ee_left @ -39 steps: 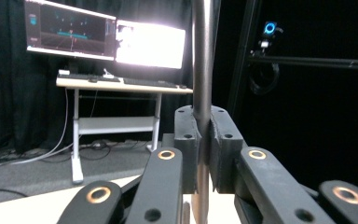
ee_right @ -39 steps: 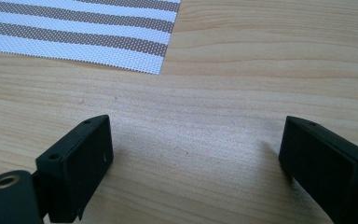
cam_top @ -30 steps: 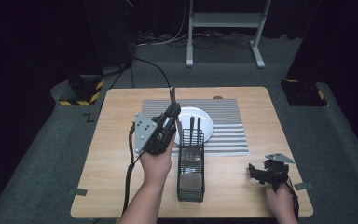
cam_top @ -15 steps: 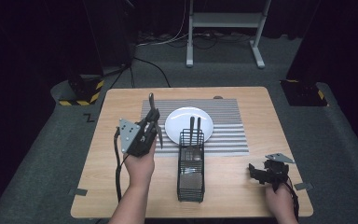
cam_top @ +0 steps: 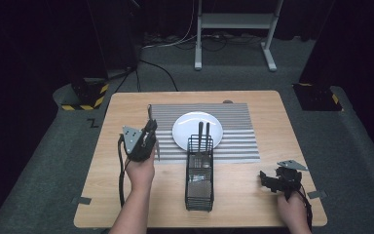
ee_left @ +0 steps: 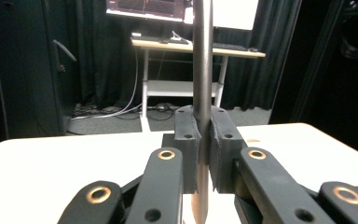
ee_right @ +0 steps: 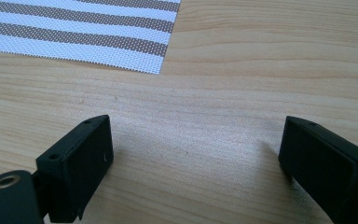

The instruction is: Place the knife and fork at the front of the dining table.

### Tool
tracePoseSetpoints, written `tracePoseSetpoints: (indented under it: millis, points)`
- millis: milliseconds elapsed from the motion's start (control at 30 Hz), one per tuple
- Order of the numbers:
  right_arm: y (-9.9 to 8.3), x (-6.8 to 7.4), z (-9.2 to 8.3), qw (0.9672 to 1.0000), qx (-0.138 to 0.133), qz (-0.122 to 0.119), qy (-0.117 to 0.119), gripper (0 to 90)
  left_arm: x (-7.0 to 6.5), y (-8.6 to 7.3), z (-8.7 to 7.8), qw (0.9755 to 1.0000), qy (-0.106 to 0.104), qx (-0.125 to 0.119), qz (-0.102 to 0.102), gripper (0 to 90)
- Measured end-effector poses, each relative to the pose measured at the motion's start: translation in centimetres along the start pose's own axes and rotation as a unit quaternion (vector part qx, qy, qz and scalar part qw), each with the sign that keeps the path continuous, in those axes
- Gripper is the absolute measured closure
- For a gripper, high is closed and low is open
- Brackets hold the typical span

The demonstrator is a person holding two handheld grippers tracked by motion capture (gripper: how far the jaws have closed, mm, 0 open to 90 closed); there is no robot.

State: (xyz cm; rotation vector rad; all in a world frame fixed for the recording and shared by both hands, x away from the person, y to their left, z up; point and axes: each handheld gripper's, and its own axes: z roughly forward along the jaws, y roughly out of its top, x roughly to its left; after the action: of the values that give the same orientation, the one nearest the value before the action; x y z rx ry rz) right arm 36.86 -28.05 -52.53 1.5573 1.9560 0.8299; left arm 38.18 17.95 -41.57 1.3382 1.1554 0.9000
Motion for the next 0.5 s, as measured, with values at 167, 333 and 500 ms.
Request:
tracePoseSetpoints:
  millis: [167,333,500]
  points:
    - [0.0,0.0,0.0,1.0000,0.000,0.000,0.000,9.5,0.2,-0.8,0.7,0.9998,0.002,0.019,0.002,83.1]
    - [0.0,0.0,0.0,1.0000,-0.001,-0.001,0.000,9.8,0.4,-1.4,1.2,0.9995,0.009,0.031,-0.001,83.1]
    - [0.0,0.0,0.0,1.0000,-0.001,-0.002,0.000,10.0,0.6,-1.8,2.2,0.9992,0.010,0.037,-0.005,83.1]
